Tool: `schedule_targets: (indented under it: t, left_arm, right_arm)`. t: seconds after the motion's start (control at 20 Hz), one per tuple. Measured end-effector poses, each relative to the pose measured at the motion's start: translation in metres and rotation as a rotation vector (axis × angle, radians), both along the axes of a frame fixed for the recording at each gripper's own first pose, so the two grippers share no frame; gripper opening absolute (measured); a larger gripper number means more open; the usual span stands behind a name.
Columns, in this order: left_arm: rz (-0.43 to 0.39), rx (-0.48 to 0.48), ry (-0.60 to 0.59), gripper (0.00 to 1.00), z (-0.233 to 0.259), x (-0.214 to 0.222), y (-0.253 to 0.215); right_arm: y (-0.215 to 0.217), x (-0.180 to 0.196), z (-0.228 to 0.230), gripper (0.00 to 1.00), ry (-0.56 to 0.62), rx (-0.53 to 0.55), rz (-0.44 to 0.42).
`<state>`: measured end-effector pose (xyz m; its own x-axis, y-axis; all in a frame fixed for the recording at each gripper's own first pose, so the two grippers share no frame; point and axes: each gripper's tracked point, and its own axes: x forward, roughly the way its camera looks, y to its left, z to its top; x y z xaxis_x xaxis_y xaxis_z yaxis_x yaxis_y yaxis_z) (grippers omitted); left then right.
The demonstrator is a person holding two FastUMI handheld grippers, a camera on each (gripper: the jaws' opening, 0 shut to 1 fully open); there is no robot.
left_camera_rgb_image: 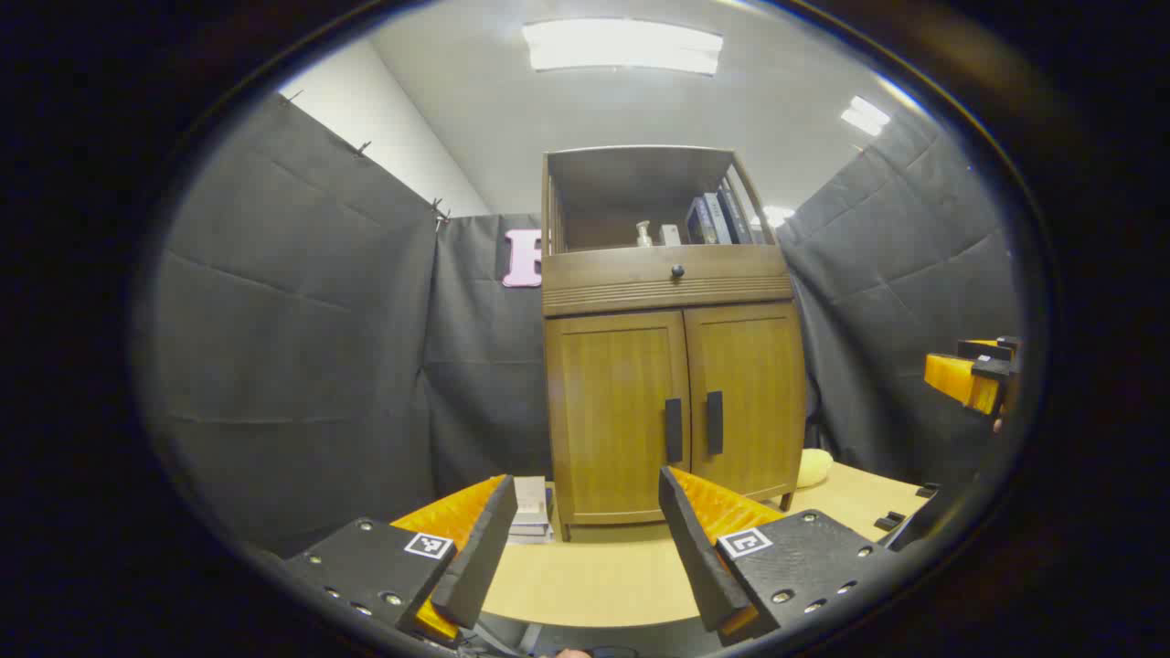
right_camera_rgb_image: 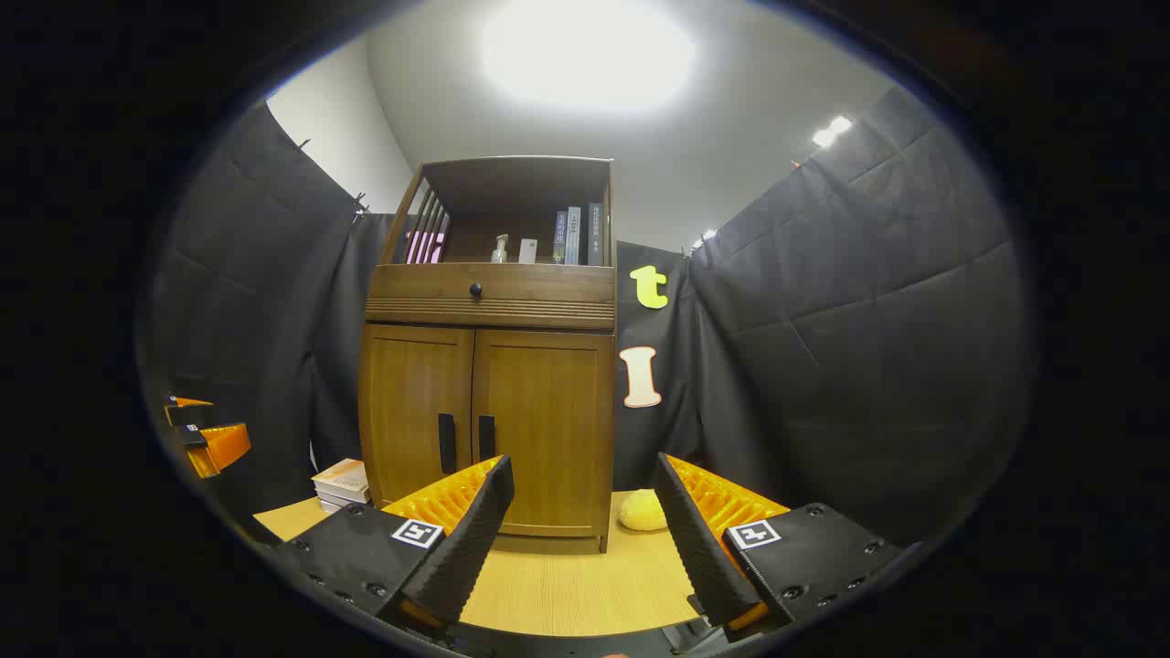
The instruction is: Open the right door of the double-door shoe cabinet with the right hand, and open the left door with the left hand.
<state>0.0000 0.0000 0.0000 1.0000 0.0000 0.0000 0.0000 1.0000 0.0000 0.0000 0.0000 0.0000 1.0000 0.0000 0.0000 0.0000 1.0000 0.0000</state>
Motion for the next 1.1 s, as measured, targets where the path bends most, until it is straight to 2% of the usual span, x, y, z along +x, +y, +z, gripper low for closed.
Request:
schedule_targets:
  t: [0.3, 0.7, 1.1]
  left_arm:
    - [-0.028, 0.006, -0.003, 0.9, -0.001, 0.004, -0.001]
    - [-0.012, 0.011, 0.008, 0.9, -0.002, 0.006, 0.002]
    - [-0.01, 0.007, 0.007, 0.9, -0.001, 0.01, 0.002]
  right_arm:
    - [0.0, 0.004, -0.006, 0.97, 0.019, 0.006, -0.012]
    - [0.009, 0.019, -0.013, 0.97, 0.03, 0.01, 0.005]
    - [0.024, 0.057, -0.017, 0.98, 0.038, 0.023, 0.038]
